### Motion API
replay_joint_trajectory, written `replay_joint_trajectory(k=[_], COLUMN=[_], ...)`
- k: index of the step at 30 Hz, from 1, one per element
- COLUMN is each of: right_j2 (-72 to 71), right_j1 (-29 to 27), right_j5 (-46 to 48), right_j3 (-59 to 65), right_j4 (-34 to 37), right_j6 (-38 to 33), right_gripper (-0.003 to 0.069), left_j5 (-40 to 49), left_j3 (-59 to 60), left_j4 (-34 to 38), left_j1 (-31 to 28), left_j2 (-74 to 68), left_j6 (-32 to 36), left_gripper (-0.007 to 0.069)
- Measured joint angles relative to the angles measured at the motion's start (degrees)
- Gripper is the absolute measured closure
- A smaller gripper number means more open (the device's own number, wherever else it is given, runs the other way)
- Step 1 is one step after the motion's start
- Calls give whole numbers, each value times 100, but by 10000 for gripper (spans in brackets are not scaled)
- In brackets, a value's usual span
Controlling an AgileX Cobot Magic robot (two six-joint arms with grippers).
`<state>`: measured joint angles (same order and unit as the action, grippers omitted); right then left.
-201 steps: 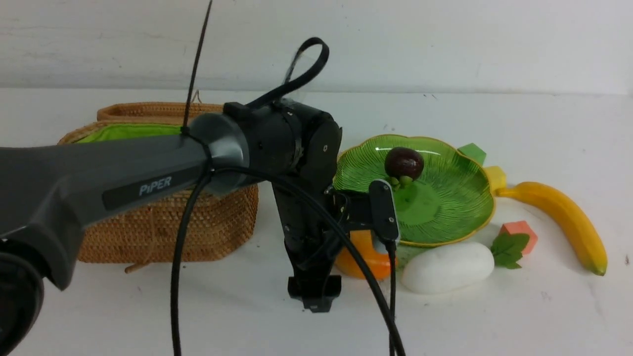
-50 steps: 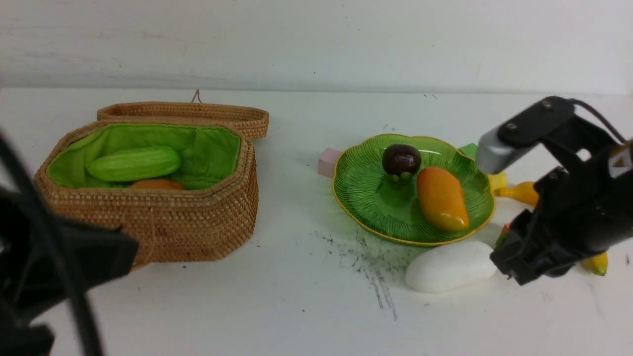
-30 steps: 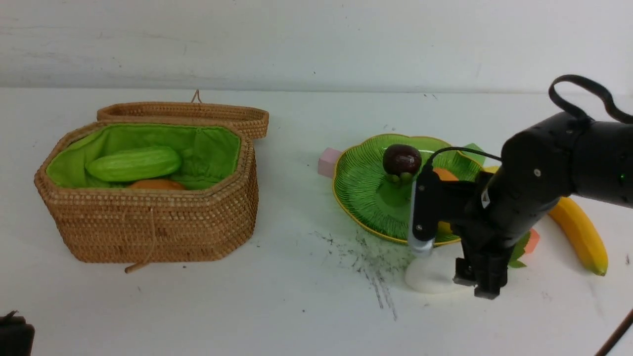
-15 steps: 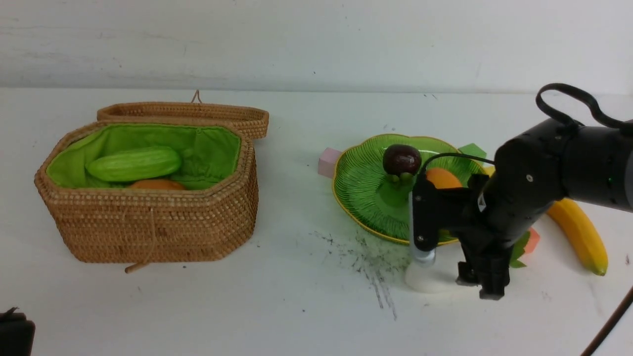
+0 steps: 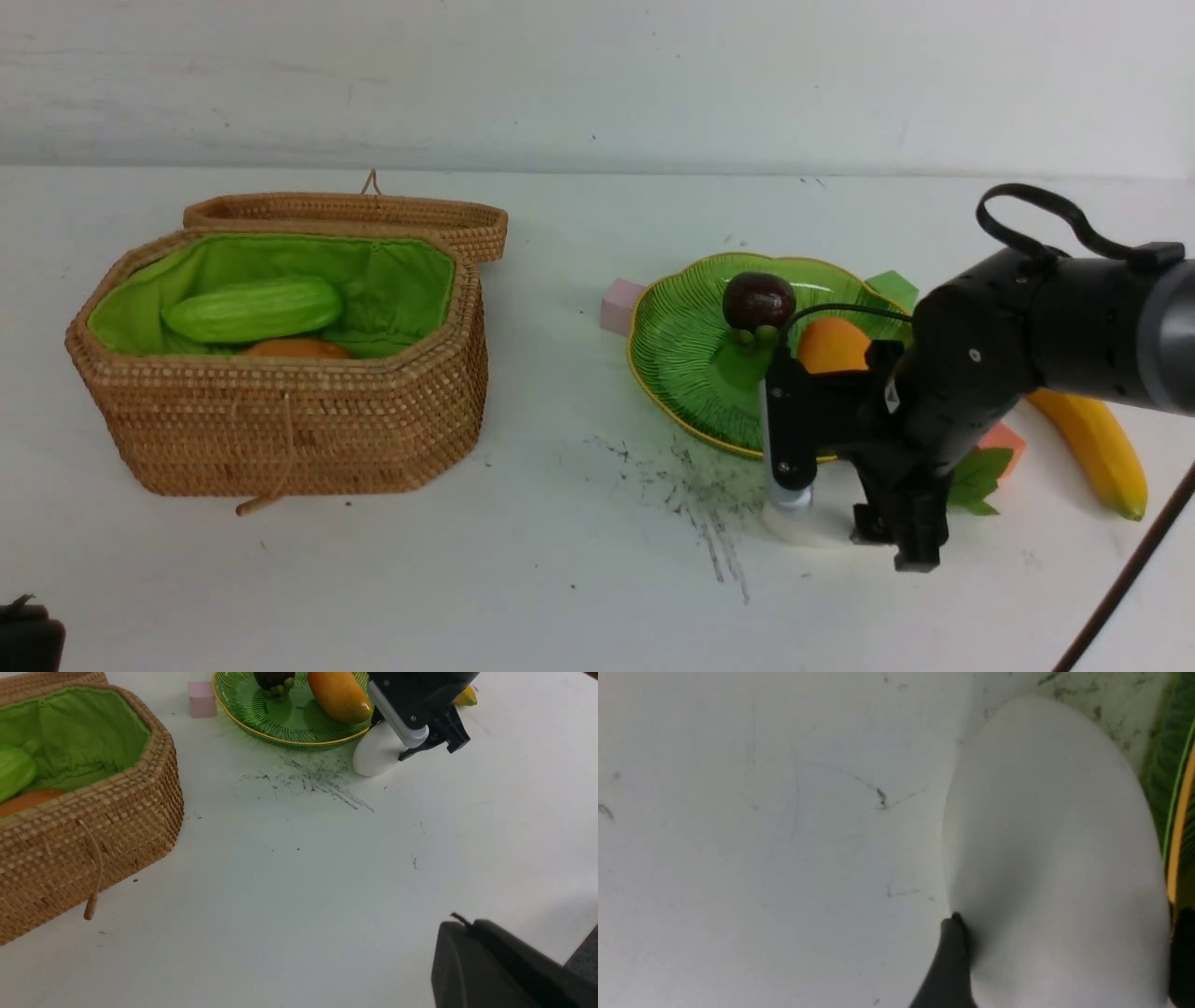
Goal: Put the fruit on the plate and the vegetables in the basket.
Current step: Take a daikon with your right arm and place it on the basket on the left.
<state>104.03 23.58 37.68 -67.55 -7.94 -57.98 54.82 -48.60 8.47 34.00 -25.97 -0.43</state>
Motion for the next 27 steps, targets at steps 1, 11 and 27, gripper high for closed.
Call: replay_joint_trajectory(k=[1,11,27], right_j2=[1,-17,483], right_j1=[0,76,119], right_j5=[6,751,1084], right_j3=[0,-22,-69], right_j4=[0,219,1066], right_j6=[0,0,14], right_gripper=[95,120,162], left_j5=[7,27,-3], left_j3=[0,0,0], left_j4=[0,0,0], left_j1=[0,0,0], left_j2=[0,0,0], left_j6=[0,0,0], left_gripper=[638,638,634])
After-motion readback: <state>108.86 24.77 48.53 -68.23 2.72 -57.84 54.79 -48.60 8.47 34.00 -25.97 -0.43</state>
